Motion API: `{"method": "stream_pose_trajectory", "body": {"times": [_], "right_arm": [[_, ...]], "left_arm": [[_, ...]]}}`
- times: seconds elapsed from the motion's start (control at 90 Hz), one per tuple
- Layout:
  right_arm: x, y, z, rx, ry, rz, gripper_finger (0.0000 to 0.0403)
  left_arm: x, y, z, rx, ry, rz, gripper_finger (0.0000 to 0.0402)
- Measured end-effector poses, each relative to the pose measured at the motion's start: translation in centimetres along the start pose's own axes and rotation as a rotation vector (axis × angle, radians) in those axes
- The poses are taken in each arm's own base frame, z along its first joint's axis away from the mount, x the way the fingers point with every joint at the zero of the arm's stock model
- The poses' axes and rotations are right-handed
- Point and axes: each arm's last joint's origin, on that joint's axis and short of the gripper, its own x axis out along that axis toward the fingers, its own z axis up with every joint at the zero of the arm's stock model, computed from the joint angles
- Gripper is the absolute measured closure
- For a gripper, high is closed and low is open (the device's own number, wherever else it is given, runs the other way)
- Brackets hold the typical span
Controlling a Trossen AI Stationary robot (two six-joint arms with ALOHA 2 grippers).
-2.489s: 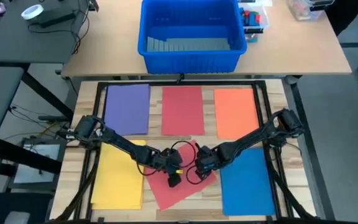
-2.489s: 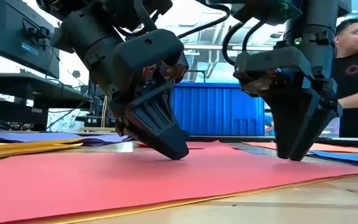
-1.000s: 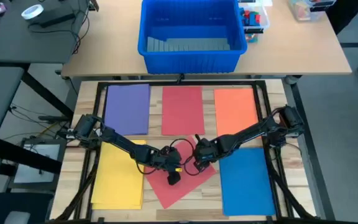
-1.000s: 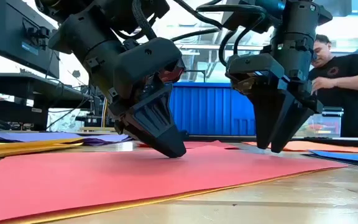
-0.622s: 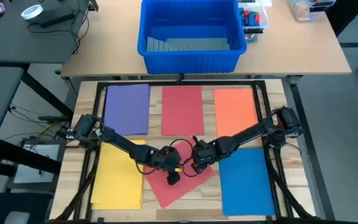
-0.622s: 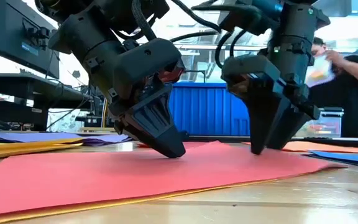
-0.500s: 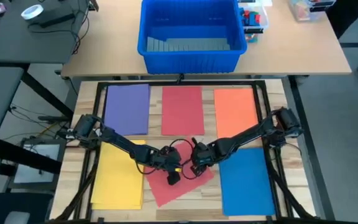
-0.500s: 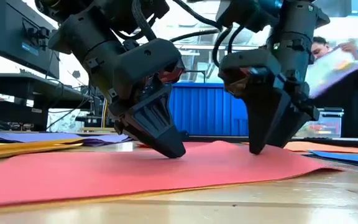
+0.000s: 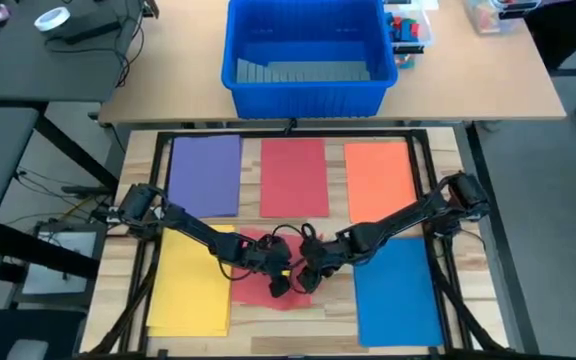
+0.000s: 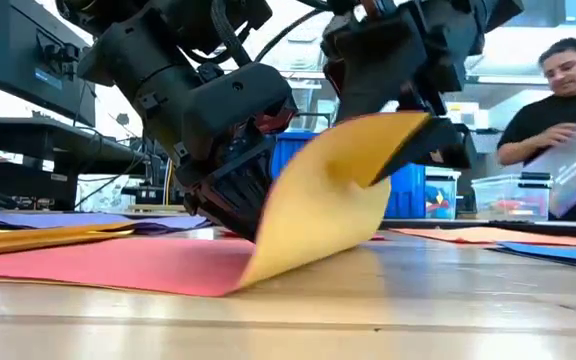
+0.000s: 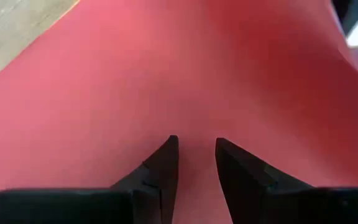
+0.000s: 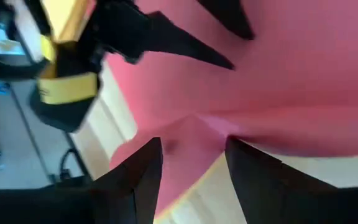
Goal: Organize paper
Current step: Stack the pink colored paper on top of the other pink colored paper
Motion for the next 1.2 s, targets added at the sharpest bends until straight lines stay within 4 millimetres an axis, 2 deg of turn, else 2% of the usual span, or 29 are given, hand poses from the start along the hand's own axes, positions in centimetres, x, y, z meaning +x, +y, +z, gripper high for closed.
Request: {"method": "stream_pose_trajectory", "body": {"times": [0.256,0.378,0.522,0.711,0.822,0.967,1.111,1.2], "right_arm": [[0.0,0.8,-0.3,0.128,0.018,0.068,0.0235],[0.8,0.5,-0.6,0.238,0.022,0.048,0.0235],[0.8,0.8,-1.1,0.350,-0.064,0.037,0.0235],[0.9,0.4,-2.0,0.376,-0.107,-0.048,0.0235],[0.8,-0.5,-2.9,0.375,-0.108,-0.164,0.0235],[2.3,-1.8,-3.8,0.361,-0.088,-0.277,0.0235],[3.9,-1.7,-4.0,0.367,-0.091,-0.227,0.0235],[4.2,-1.4,-3.8,0.345,-0.096,-0.173,0.0235]], "left_arm": [[0.0,0.1,0.0,0.004,0.007,0.006,0.0309],[0.0,0.1,-0.1,0.005,0.010,0.009,0.0309],[0.0,0.1,-0.1,0.005,0.011,0.009,0.0309],[0.0,0.1,-0.1,0.004,0.011,0.009,0.0309],[0.0,0.1,-0.1,0.004,0.011,0.009,0.0309],[0.0,0.1,-0.1,-0.001,0.011,0.010,0.0309],[0.0,0.1,-0.1,-0.006,0.012,0.010,0.0308],[0.0,0.1,-0.1,-0.007,0.013,0.010,0.0308]]}}
